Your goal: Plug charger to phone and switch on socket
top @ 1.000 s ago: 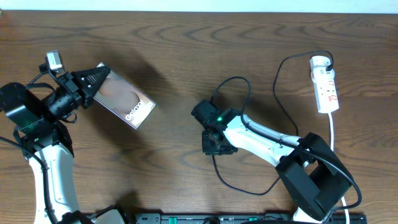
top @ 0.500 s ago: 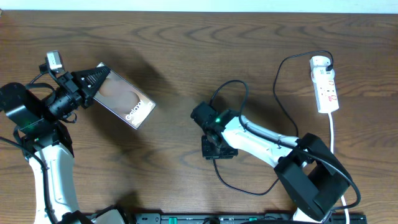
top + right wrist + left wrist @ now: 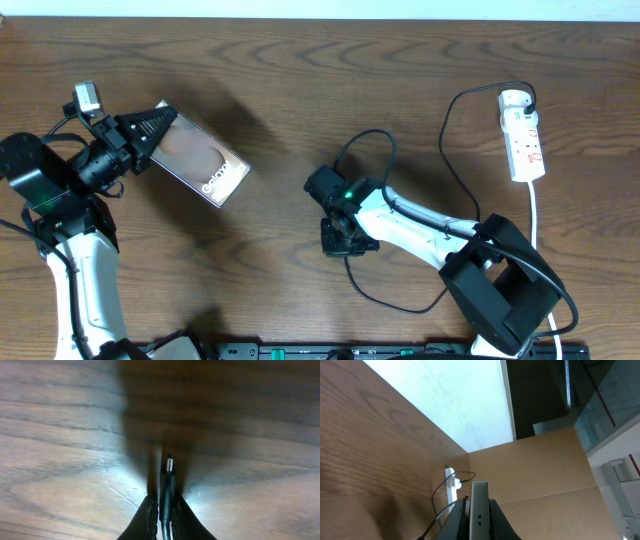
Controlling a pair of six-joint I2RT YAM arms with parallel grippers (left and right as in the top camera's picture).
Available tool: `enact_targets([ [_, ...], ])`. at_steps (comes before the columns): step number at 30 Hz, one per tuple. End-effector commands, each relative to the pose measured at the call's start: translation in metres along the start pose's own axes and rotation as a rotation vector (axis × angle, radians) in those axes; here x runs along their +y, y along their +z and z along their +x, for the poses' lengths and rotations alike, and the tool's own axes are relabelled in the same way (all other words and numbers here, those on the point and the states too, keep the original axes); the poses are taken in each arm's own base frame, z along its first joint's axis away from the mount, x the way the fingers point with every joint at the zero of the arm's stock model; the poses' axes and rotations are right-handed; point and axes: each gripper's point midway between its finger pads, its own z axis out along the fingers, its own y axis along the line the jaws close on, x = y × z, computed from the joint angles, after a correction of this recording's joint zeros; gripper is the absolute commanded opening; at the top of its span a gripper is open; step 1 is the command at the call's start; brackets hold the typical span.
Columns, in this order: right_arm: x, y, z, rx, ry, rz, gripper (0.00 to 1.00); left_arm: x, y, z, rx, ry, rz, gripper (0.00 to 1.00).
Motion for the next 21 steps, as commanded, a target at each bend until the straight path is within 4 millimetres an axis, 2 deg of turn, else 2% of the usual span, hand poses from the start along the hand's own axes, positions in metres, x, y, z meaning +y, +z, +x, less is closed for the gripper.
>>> enact_targets([
  [1, -0.0085, 0.0153, 0.0025, 0.024, 0.006, 0.034, 0.10, -0.0043, -0.0015, -0.0001, 0.011, 0.019, 0.010, 0.07],
  [10, -0.0102, 0.0149, 0.0008, 0.024, 0.013, 0.033, 0.09, -0.0043, -0.0015, -0.0001, 0.011, 0.019, 0.010, 0.07],
  [11, -0.0101, 0.0149, 0.0004, 0.023, 0.013, 0.032, 0.15, -0.0042, -0.0015, -0.0001, 0.011, 0.019, 0.009, 0.07],
  [15, -0.0098, 0.0150, -0.0016, 0.013, 0.013, 0.033, 0.24, -0.0042, -0.0015, -0.0001, 0.011, 0.022, 0.009, 0.08],
  [21, -0.0101, 0.0150, -0.0037, 0.003, 0.023, 0.036, 0.24, -0.0043, -0.0015, 0.0000, 0.011, 0.022, 0.010, 0.07],
])
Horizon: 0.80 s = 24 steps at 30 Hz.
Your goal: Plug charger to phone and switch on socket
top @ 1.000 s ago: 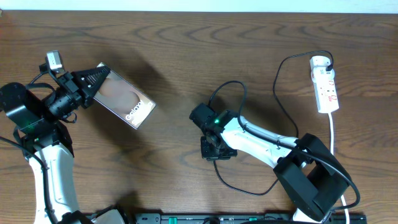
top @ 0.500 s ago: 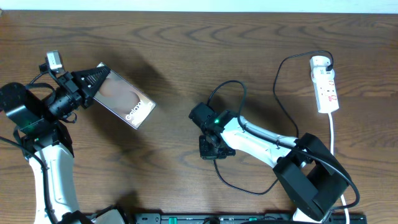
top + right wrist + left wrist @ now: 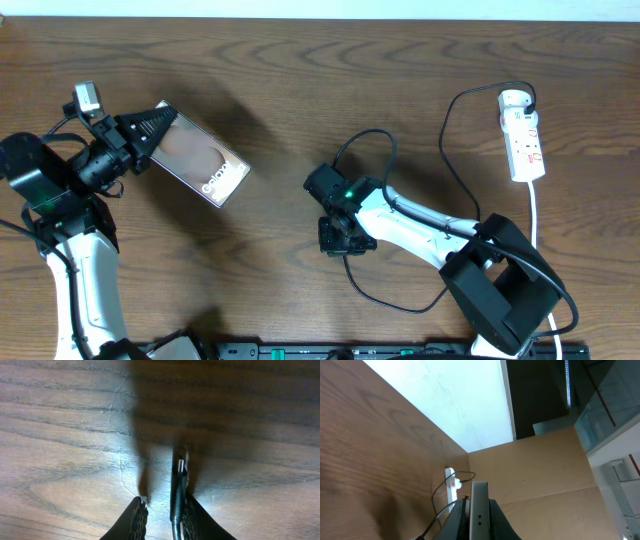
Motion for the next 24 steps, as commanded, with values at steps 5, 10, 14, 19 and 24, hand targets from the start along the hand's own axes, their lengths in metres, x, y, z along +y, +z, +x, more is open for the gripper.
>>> enact_targets([
  [5, -0.017, 0.015, -0.003, -0.007, 0.025, 0.073, 0.23, -0.004, -0.001, 0.000, 0.011, 0.022, 0.010, 0.07],
  [10, -0.020, 0.014, -0.005, -0.020, 0.054, 0.093, 0.22, -0.004, -0.001, 0.000, 0.011, 0.022, 0.010, 0.07],
  [14, -0.021, 0.014, -0.005, -0.020, 0.055, 0.094, 0.21, -0.004, -0.001, 0.000, 0.011, 0.022, 0.010, 0.07],
  [19, -0.025, 0.014, -0.005, -0.027, 0.086, 0.114, 0.20, -0.004, -0.001, 0.000, 0.011, 0.022, 0.010, 0.08],
  [24, -0.027, 0.014, -0.005, -0.030, 0.105, 0.124, 0.21, -0.004, -0.001, 0.000, 0.012, 0.022, 0.010, 0.07],
])
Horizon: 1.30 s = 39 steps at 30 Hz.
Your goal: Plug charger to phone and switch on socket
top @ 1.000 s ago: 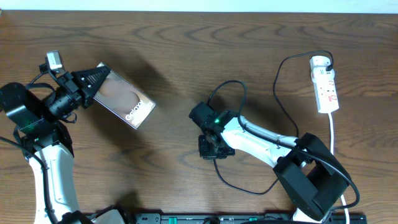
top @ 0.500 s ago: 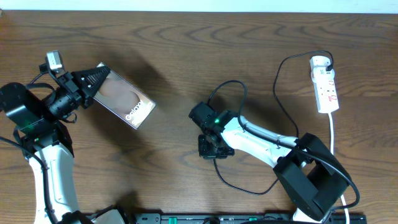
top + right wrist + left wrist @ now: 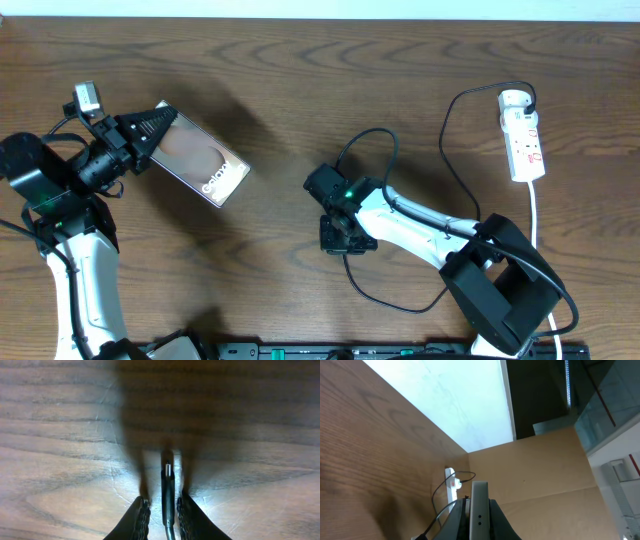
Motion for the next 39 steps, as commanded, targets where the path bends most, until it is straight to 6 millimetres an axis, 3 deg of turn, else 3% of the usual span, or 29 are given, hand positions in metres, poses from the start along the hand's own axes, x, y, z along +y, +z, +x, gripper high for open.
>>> enact_targets([
  [1, -0.021, 0.014, -0.003, -0.012, 0.045, 0.096, 0.21, -0.004, -0.001, 0.000, 0.012, 0.022, 0.010, 0.08],
  [7, -0.022, 0.015, -0.003, -0.011, 0.045, 0.096, 0.17, -0.004, -0.001, 0.000, 0.012, 0.022, 0.010, 0.07],
  [12, -0.022, 0.014, -0.002, -0.008, 0.045, 0.097, 0.01, -0.004, -0.001, 0.000, 0.012, 0.022, 0.010, 0.07],
  [26, -0.012, 0.009, 0.001, 0.039, 0.012, 0.043, 0.01, -0.004, -0.001, 0.000, 0.012, 0.022, 0.010, 0.07],
  [33, 0.025, -0.029, -0.020, 0.115, -0.094, -0.234, 0.01, -0.004, -0.001, 0.000, 0.012, 0.021, 0.010, 0.07],
  [39, 0.076, -0.099, -0.030, 0.185, -0.320, -0.783, 0.01, -0.007, -0.002, 0.006, 0.048, 0.023, 0.025, 0.08],
])
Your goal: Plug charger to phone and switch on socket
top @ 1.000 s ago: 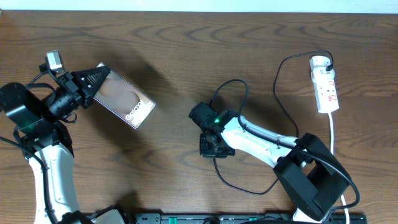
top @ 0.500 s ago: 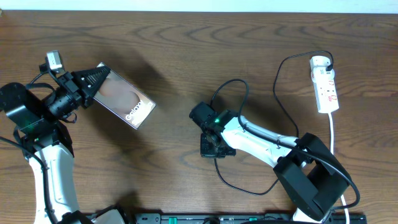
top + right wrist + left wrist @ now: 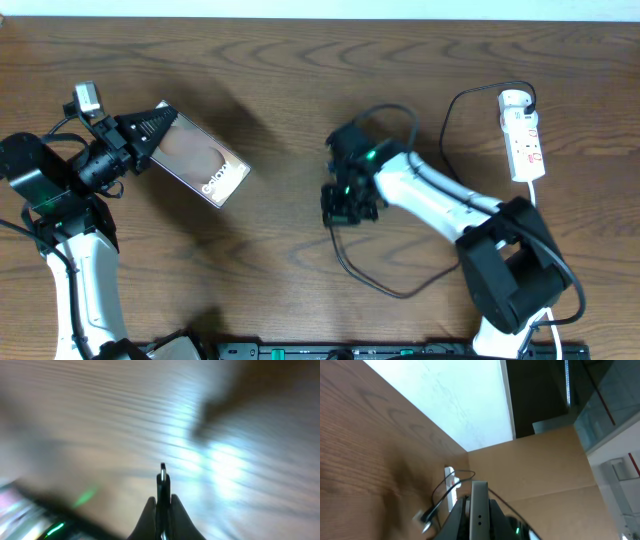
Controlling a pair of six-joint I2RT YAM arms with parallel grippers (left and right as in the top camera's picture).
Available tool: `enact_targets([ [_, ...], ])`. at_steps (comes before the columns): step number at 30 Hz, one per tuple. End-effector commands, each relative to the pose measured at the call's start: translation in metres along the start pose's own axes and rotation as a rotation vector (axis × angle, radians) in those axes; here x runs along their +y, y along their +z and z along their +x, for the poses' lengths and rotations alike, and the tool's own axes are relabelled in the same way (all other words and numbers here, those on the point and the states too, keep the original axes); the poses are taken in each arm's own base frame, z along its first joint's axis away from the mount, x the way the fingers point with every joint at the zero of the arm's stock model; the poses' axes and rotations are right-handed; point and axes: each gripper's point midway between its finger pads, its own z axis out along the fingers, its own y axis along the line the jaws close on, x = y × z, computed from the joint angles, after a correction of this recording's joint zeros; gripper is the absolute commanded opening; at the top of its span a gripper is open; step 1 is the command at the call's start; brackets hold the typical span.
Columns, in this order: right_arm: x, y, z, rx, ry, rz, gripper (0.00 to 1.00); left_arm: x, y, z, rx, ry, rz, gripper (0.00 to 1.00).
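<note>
My left gripper (image 3: pixel 160 122) is shut on the top end of the phone (image 3: pixel 200 158), holding it tilted above the table; in the left wrist view the phone's edge (image 3: pixel 479 510) stands between the fingers. My right gripper (image 3: pixel 338 208) is shut on the black charger plug (image 3: pixel 162 477), whose metal tip pokes out past the fingertips. The black cable (image 3: pixel 372 290) trails back in a loop along the table. The white socket strip (image 3: pixel 523 140) lies at the far right, with the charger's mains plug in its top end.
The white lead of the strip (image 3: pixel 537 225) runs down the right side of the table. A dark bar (image 3: pixel 400 350) lies along the front edge. The right wrist view is blurred.
My right gripper was open around the plug lying on the table. Now it is shut on the plug and stands higher and farther back, with the cable lifted along. The left arm has not moved.
At first my right gripper was shut on the plug low at the table. Then it stood open with the plug off-centre by one finger, then open with the plug centred. Now it holds the plug again, raised. The left gripper held the phone throughout.
</note>
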Motion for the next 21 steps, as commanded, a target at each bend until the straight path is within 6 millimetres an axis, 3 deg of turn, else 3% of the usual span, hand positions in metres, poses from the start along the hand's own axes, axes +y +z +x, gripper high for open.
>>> enact_targets([
  [1, 0.065, -0.042, 0.011, 0.103, -0.265, -0.486, 0.01, -0.007, -0.002, 0.007, 0.053, 0.027, 0.028, 0.08],
  [4, 0.085, -0.074, 0.022, 0.101, -0.444, -0.748, 0.01, -0.009, -0.002, 0.012, 0.083, 0.058, 0.042, 0.07],
  [7, 0.091, -0.086, 0.032, 0.069, -0.584, -0.850, 0.01, -0.012, -0.003, 0.018, 0.114, 0.083, 0.057, 0.07],
  [12, 0.099, -0.083, 0.056, 0.040, -0.801, -0.902, 0.01, -0.015, -0.004, 0.025, 0.153, 0.110, 0.078, 0.08],
  [21, 0.122, -0.064, 0.091, 0.094, -0.964, -0.932, 0.01, -0.016, -0.002, 0.028, 0.167, 0.116, 0.084, 0.08],
])
